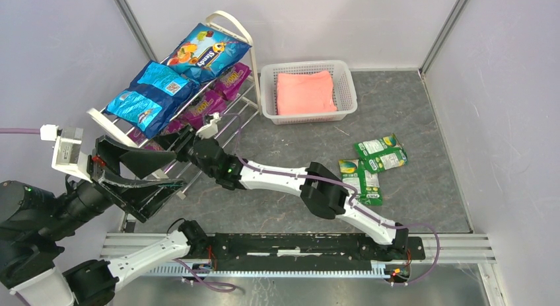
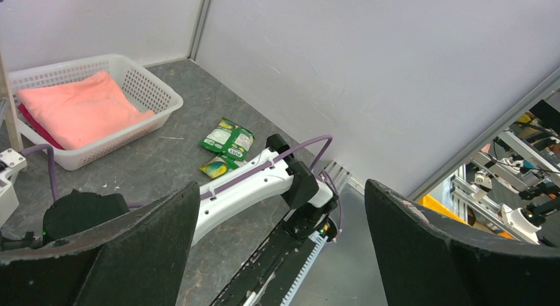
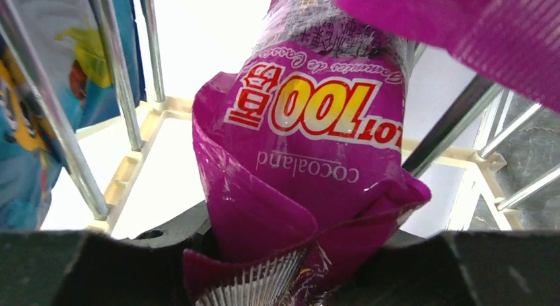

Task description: Place and organize the candy bags onto the shelf

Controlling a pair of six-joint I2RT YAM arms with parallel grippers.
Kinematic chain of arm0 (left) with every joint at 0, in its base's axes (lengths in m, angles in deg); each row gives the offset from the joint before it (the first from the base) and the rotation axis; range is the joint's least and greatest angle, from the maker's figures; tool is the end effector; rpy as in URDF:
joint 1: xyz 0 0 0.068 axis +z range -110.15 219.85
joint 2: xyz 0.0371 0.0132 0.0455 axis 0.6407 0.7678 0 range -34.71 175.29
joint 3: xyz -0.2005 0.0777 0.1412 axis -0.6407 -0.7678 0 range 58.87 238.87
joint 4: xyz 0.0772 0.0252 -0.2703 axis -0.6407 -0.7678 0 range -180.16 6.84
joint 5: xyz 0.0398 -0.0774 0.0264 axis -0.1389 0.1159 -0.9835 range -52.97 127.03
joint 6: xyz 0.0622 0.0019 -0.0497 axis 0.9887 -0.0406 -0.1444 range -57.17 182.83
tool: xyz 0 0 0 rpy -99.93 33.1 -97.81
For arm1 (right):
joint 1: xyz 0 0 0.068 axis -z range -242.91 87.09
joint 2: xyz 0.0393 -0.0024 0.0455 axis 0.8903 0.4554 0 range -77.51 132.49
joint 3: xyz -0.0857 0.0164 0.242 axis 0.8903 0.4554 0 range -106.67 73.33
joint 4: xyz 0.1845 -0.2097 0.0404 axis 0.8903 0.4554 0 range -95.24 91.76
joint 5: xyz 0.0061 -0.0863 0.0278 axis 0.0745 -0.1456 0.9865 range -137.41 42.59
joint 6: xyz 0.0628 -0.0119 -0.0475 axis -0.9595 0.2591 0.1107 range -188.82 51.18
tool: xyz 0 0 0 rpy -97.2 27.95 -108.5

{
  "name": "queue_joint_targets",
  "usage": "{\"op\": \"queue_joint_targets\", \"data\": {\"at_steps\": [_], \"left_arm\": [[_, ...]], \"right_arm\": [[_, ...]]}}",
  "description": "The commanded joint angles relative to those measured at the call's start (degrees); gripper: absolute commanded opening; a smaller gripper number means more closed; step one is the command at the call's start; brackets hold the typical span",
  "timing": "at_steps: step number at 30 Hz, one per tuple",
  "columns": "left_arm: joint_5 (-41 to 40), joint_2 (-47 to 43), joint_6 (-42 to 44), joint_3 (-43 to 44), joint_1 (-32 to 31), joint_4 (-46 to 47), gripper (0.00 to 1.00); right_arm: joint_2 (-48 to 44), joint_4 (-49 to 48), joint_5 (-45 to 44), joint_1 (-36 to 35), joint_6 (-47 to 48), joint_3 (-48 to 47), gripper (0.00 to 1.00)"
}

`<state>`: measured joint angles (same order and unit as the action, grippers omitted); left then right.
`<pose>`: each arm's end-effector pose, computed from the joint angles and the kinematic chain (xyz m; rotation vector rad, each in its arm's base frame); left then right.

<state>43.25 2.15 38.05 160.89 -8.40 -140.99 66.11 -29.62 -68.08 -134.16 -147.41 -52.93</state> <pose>0.0082 -0.0204 0.5479 0.4064 1.4892 -1.1093 0.2253 0.5883 0.2550 0.4652 1.6980 1.8010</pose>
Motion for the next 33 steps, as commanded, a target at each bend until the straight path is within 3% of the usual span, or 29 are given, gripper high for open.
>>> {"op": "queue_joint_targets", "data": {"at_steps": [1,5,10,17,20,24,27,33], "left_arm": [[2.01,0.53,1.69,0.82,0.09,0.46,1.00],[2.20,1.13,1.82,0.81,0.09,0.52,1.00],[2.00,1.63,1.62,0.56,0.09,0.52,1.00],[2.25,1.82,1.08,-1.75,0.09,1.69,1.00],[2.60,1.88,0.75,-2.80,0.09,2.48,1.00],[3.00,2.07,0.52,-2.96,0.09,2.60,1.00],[2.87,1.99,0.56,-3.01,0.09,2.54,1.00],[2.74,2.14,0.77,-3.49,0.09,2.45,1.00]], "right_arm": [[-0.10,-7.25,-2.38,-0.39,-1.33,-3.02,0.48],[-1.09,-6.70,-0.85,-0.37,-0.32,-2.09,0.61],[-9.47,-4.97,0.83,-0.17,1.15,11.09,0.82],[-15.29,-5.17,5.67,0.02,0.93,19.75,0.88],[-16.13,-5.68,6.71,0.12,0.35,21.79,0.87],[-17.17,-7.05,6.94,0.05,-0.24,24.07,0.75],[-17.39,-7.93,7.15,0.07,-0.33,24.50,0.58],[-16.02,-14.36,7.46,0.14,1.69,23.09,0.49]]}}
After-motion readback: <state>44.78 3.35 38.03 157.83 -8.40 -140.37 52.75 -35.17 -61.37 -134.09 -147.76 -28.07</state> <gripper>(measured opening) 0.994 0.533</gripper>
